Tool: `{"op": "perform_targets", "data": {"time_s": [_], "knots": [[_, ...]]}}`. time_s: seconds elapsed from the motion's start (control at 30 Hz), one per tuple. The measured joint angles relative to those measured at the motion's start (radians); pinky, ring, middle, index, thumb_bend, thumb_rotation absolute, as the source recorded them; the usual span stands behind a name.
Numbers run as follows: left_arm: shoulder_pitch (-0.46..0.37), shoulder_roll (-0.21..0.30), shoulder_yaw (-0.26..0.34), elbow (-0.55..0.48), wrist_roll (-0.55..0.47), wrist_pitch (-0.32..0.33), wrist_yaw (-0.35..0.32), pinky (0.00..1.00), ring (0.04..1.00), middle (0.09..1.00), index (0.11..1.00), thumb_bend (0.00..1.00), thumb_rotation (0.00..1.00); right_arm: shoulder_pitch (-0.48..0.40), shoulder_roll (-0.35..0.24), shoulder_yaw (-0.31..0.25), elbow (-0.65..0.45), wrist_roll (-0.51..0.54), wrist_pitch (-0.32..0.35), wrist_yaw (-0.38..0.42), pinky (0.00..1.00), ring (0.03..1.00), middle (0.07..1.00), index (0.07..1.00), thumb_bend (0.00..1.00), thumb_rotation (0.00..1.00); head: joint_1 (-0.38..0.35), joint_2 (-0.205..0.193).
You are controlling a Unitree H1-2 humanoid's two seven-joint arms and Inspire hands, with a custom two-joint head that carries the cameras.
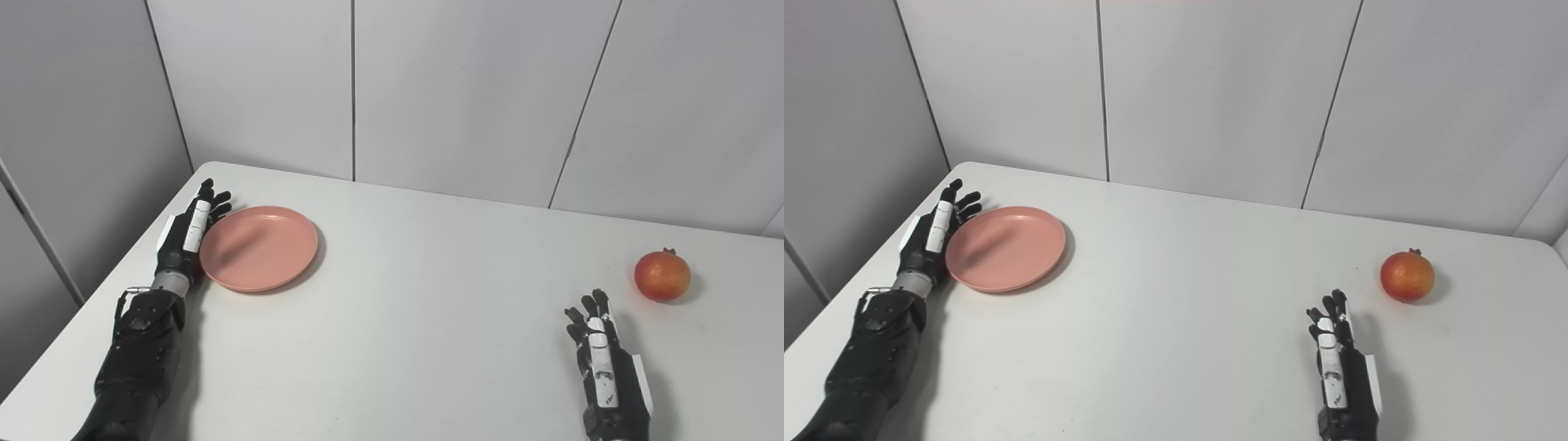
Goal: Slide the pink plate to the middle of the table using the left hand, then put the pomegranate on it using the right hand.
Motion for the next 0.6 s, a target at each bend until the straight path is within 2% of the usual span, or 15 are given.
{"op": "perform_targets", "data": {"time_s": [0.6], "knots": [[0.038,-0.037,0.007,-0.101,-0.001,0.052,0.012,0.83,0.857,0.864,0.950,1.00,0.93,0.001,0.000,0.001,-0.003,0.002,0.010,0.001,0.96,0.935,0.980,1.000,0.69,0.89,-0.002,0.008]]}}
